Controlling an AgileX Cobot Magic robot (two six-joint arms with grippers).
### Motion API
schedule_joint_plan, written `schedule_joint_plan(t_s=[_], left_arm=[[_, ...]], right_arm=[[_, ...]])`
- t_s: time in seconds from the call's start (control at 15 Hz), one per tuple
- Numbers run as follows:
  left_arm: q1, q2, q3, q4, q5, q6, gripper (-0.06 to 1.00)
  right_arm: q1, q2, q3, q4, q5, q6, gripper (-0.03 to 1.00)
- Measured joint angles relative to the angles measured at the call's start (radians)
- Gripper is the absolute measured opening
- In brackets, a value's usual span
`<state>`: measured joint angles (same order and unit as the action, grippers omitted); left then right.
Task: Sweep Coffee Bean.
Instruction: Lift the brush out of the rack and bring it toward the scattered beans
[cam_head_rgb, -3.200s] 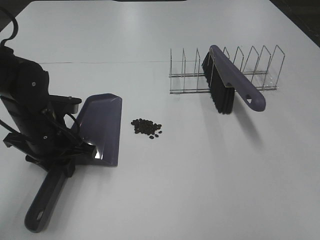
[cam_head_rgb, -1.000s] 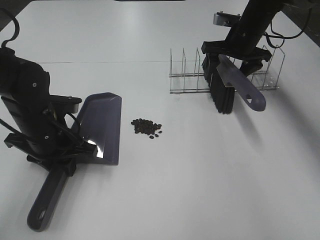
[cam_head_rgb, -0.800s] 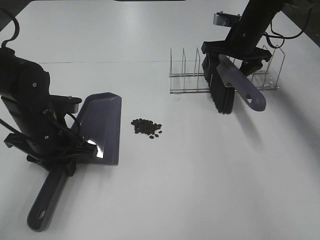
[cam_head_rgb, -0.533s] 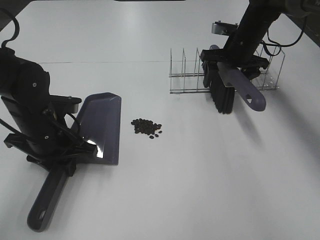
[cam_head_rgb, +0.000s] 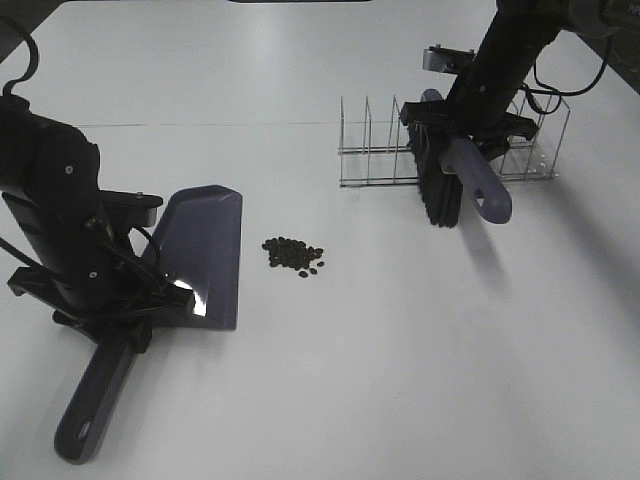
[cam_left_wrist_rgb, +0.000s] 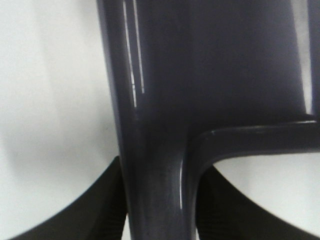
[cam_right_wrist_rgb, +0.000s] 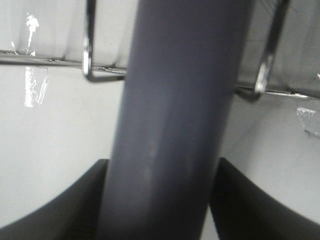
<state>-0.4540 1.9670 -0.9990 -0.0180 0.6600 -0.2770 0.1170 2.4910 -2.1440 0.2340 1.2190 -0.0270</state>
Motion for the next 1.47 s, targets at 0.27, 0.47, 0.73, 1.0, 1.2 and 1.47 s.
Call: schedule_joint_plan(t_s=[0.27,0.47,0.73,1.0,1.2,1.47], left_arm=[[0.000,0.000,0.000,0.000,0.000,-0.001,0.35],[0.000,0.000,0.000,0.000,0.000,-0.001,0.35],[0.000,-0.001,0.000,0.000,0.000,-0.004,0.35],[0.000,-0.017,0.000,0.024,0.008,-0.063,0.35],[0.000,-0.020,0.000,0.027,0.009,-0.079,0.35],[-0.013,-0.019,0.000,0.065,0.043,-0.033,0.35]], right_arm=[[-0.001,-0.006,-0.001,-0.014,0.001,0.001,0.29],[-0.001,-0.006,-0.001,-0.013,0.001,0.001,0.29],[0.001,-0.019,0.007,-0.014,0.001,0.009,0.29],[0.053,-0.175,0.147,-0.180,0.001,0.037,0.29],[0.108,-0.302,0.279,-0.249,0.003,0.076,0.29],[0.288,-0.389,0.410,-0.401,0.010,0.165,0.29]])
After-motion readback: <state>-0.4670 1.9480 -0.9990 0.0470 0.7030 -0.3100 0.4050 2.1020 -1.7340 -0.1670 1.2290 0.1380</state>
